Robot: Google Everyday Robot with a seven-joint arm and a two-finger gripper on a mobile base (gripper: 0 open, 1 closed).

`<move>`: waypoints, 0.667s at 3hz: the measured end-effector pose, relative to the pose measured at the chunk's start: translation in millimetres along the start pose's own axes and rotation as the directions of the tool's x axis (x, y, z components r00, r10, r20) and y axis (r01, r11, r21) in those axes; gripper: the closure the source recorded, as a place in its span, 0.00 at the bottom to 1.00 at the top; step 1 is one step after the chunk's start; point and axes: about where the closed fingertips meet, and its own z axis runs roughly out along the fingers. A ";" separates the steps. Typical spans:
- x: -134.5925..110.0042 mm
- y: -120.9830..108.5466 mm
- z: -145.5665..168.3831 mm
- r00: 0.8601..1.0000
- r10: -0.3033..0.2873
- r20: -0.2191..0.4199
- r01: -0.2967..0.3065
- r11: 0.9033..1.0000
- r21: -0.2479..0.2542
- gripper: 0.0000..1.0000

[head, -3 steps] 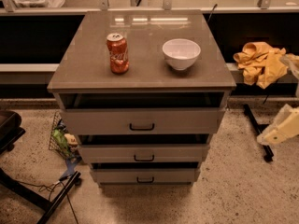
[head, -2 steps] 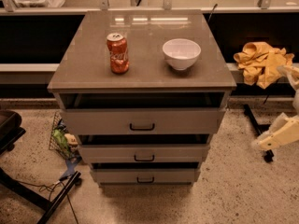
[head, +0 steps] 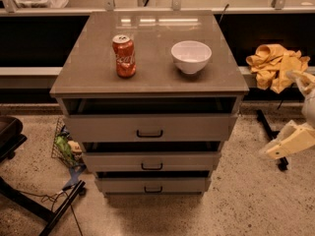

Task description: Open top drawer

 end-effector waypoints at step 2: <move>6.6 43.1 78.3 0.996 0.038 0.082 -0.032 0.996 -0.080 0.00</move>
Offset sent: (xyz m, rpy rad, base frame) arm 0.0216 0.0676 -0.1144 0.1691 0.0493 0.0757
